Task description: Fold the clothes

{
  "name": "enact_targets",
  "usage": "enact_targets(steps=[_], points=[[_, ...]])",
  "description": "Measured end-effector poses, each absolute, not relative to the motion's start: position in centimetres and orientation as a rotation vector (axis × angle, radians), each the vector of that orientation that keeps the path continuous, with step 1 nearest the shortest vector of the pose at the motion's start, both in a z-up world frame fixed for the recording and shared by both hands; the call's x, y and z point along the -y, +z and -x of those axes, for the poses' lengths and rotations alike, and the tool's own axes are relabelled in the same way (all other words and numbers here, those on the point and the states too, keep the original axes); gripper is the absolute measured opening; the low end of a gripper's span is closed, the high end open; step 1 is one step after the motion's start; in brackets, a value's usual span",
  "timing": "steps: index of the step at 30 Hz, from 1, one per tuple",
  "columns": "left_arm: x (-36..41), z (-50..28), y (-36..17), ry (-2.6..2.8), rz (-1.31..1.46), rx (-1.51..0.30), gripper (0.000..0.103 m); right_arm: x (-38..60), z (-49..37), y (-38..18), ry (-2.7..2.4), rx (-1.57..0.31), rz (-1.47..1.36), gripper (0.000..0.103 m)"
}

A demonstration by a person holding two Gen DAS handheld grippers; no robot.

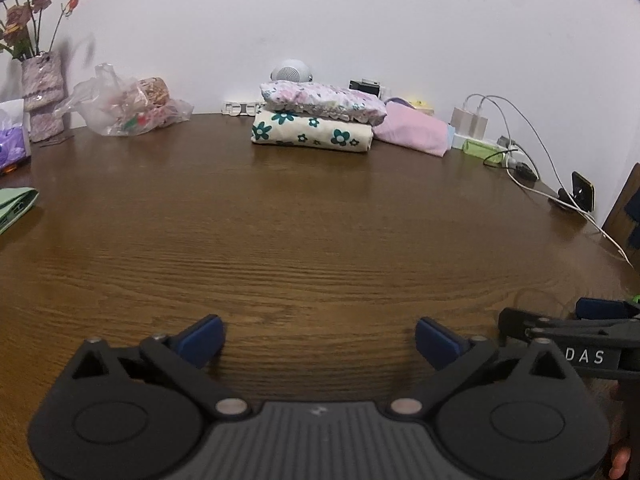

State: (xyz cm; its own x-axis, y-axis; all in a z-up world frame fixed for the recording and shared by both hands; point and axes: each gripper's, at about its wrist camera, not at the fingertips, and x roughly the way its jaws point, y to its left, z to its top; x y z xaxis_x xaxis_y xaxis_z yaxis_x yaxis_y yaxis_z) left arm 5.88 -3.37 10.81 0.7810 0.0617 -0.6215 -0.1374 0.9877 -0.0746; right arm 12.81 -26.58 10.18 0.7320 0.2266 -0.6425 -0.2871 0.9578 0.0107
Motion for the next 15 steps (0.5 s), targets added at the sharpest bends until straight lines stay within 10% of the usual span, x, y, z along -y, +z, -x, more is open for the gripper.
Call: enact_targets(steps=[15], points=[[5.0, -6.6, 10.5, 0.14, 0.031, -0.701, 0.103, 26.5, -12.8, 10.1, 0.283, -0.693, 0.092, 0.102]])
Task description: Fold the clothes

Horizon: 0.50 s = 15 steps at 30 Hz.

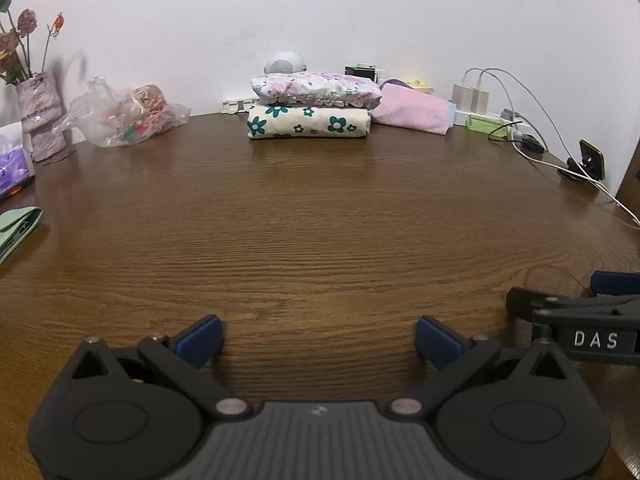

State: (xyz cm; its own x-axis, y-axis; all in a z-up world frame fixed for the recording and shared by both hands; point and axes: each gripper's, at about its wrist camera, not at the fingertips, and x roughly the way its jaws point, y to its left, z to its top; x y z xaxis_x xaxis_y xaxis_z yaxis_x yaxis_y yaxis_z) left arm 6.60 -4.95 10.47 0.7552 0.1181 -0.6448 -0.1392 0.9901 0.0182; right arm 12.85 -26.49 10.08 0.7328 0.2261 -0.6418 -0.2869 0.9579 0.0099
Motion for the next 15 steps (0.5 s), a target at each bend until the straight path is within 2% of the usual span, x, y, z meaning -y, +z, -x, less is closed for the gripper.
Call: enact_targets(steps=[15], points=[[5.04, -6.62, 10.38, 0.138, 0.034, -0.701, 0.103, 26.42, -12.71, 10.04, 0.281, -0.692, 0.091, 0.103]])
